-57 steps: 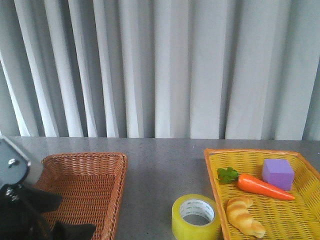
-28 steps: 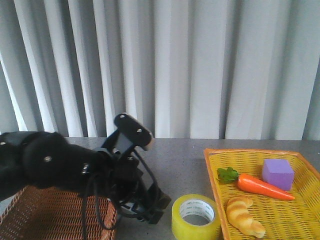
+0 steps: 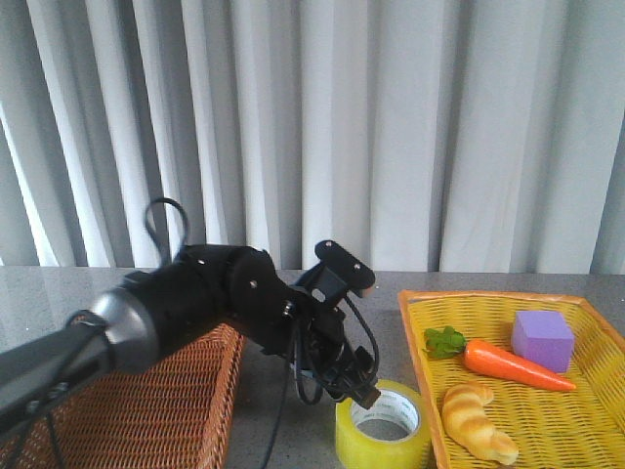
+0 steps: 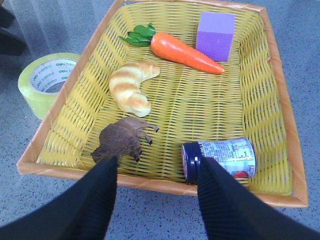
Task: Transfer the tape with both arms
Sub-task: 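Reach the left gripper to the tape roll on the table and grasp its rim, then lift the tape roll with the left gripper and lower it into the brown basket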
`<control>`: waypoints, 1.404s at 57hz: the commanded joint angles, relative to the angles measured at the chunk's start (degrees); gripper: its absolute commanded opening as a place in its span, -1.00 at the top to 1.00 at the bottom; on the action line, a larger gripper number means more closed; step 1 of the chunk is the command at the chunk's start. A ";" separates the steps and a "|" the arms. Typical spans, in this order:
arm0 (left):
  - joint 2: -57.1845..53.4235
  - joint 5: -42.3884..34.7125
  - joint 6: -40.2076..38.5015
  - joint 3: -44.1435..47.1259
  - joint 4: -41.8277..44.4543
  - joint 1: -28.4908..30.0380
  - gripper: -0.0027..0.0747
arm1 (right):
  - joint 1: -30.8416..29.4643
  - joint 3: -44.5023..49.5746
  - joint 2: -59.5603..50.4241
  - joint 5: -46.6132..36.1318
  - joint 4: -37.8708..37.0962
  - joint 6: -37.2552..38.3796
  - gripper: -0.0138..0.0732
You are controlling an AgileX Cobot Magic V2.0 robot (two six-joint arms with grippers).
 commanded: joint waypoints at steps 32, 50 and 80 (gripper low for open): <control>8.36 -5.11 -9.70 -6.60 0.81 -0.14 0.02 | -0.33 -1.55 0.08 -3.08 0.33 -0.05 -0.15; 5.88 -3.88 -9.70 -6.60 0.81 -0.09 0.47 | -0.33 -1.55 0.08 -3.08 0.33 -0.05 -0.15; -8.94 3.02 -10.66 -6.60 6.48 0.97 0.47 | -0.33 -1.55 0.08 -3.08 0.33 -0.05 -0.15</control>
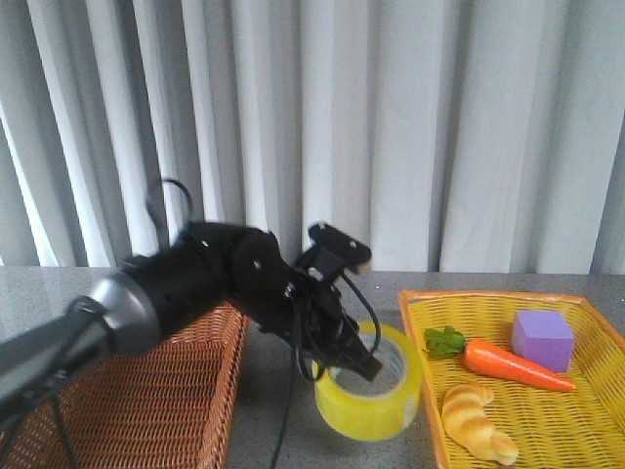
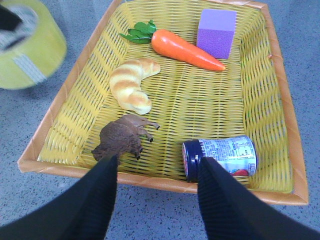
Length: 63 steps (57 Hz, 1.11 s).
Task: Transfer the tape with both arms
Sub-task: 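Lift the tape roll with the left gripper and lower it into the brown basket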
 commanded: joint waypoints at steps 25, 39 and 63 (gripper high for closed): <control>-13.24 6.89 -9.57 -0.73 11.25 16.91 0.47 | -0.33 -1.55 0.08 -3.49 0.31 -0.05 -0.15; -13.18 0.73 -10.41 8.54 11.33 23.10 0.47 | -0.33 -1.55 0.08 -3.49 0.31 -0.05 -0.15; -12.91 -12.97 -10.54 25.17 11.69 25.13 0.46 | -0.33 -1.55 0.08 -3.30 0.31 -0.05 -0.15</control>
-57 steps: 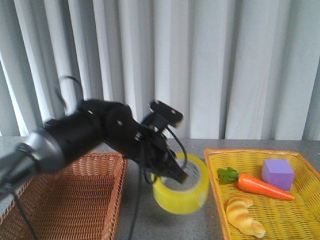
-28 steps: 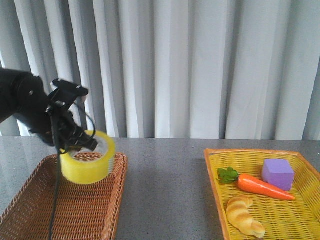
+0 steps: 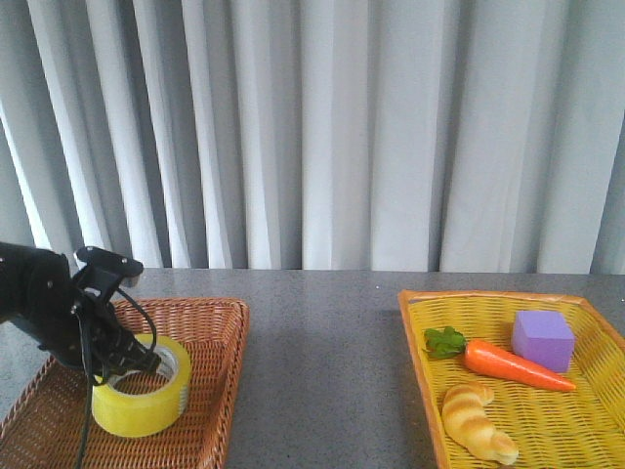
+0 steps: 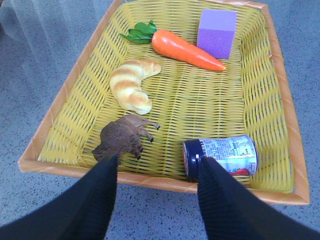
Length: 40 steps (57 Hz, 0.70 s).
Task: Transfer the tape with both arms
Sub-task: 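Lift the tape roll with the left gripper and lower it into the brown basket, then open the left gripper and withdraw it from the brown basket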
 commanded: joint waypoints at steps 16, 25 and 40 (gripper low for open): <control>-2.78 -4.90 -1.05 -0.24 -0.39 0.01 0.14 | -0.33 -1.55 0.08 -3.35 0.26 -0.05 -0.15; -3.76 -2.98 -1.05 -0.62 -0.39 0.01 -0.26 | -0.33 -1.55 0.08 -3.35 0.26 -0.05 -0.15; -12.81 2.45 -0.99 -0.67 -0.39 0.01 -0.41 | -0.33 -1.55 0.08 -3.35 0.26 -0.05 -0.15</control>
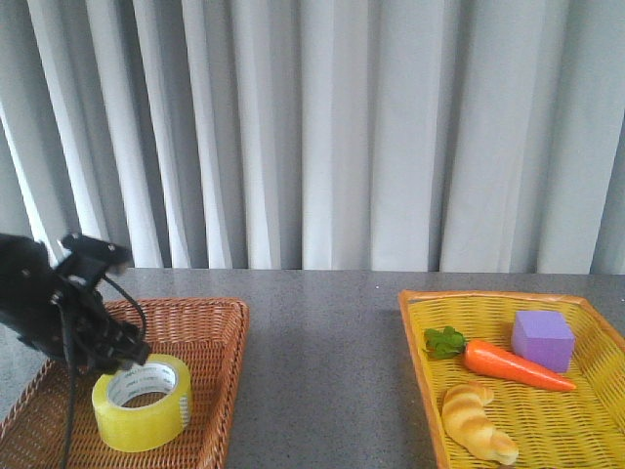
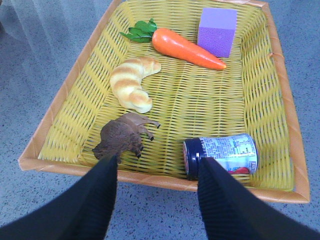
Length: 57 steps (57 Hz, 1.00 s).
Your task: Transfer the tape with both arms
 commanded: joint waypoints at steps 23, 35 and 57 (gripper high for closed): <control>-30.68 4.36 -1.78 7.56 -0.36 0.01 -0.40 | -0.33 -1.55 0.08 -3.57 0.26 -0.05 -0.15; -46.24 -1.57 -1.78 23.19 -0.36 0.01 -0.40 | -0.33 -1.55 0.08 -3.57 0.26 -0.05 -0.15; -66.88 -4.80 -2.44 43.18 -0.42 0.01 -0.40 | -0.33 -1.55 0.08 -3.58 0.35 -0.05 -0.15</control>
